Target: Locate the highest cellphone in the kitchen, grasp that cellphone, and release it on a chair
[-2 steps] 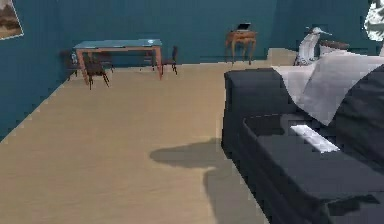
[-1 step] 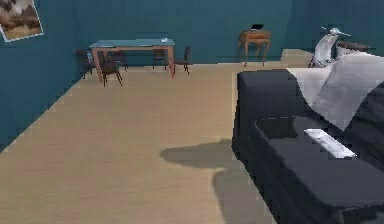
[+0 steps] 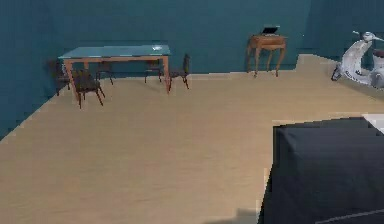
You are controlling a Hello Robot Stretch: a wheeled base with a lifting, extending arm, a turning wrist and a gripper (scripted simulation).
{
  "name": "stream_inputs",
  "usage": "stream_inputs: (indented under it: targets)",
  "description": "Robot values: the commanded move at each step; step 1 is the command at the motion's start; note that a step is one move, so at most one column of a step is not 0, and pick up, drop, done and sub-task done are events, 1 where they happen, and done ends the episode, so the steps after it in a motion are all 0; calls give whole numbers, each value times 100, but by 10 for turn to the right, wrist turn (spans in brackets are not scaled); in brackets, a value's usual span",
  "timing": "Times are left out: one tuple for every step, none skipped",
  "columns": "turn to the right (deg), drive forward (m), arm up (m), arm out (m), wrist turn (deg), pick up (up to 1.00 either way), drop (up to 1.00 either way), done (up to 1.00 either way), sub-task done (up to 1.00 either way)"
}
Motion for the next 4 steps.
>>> stream_inputs:
  targets:
    - [0, 100, 0, 0, 0, 0, 0, 0, 0]
    - [60, 0, 0, 0, 0, 0, 0, 0, 0]
    - [0, 5, 0, 0, 0, 0, 0, 0, 0]
    - [390, 0, 0, 0, 0, 0, 0, 0, 0]
